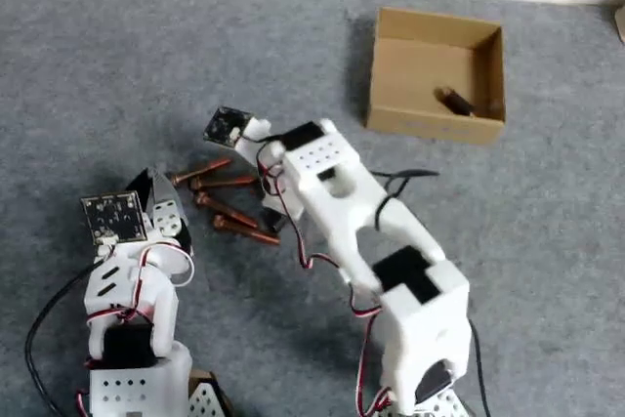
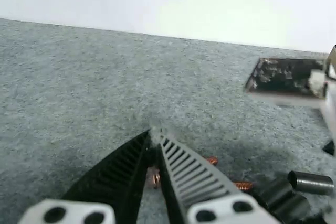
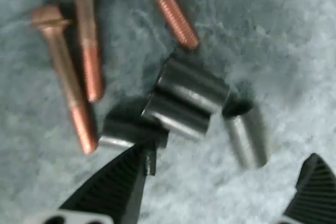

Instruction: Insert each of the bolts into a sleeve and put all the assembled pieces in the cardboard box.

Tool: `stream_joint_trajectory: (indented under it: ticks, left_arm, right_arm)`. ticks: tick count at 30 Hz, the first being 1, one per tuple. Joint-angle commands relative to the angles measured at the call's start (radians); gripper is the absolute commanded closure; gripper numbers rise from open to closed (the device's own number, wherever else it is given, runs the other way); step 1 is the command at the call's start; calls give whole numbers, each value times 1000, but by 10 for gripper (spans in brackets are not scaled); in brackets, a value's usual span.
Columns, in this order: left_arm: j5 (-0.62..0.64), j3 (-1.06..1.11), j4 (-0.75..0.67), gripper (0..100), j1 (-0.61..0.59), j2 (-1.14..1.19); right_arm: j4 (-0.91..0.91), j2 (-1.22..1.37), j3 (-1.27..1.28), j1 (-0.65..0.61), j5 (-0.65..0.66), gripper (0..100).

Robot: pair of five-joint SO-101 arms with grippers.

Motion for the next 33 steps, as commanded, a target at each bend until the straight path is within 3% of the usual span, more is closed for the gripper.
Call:
stream_joint_trajectory:
  ticks: [1, 18, 21, 25, 33]
  left_arm:
    - [2, -68, 3, 989, -13, -13]
    - [2, -70, 3, 989, -12, -13]
    - [2, -70, 3, 989, -12, -13]
    - [2, -70, 3, 989, -12, -13]
    - [2, -68, 3, 989, -12, -13]
  right_arm:
    - [-16, 128, -136, 56, 12, 610]
    - [56, 194, -153, 151, 8, 613]
    - [73, 194, -122, 148, 6, 717]
    - [65, 194, -87, 145, 5, 995]
    - [73, 188, -84, 139, -28, 994]
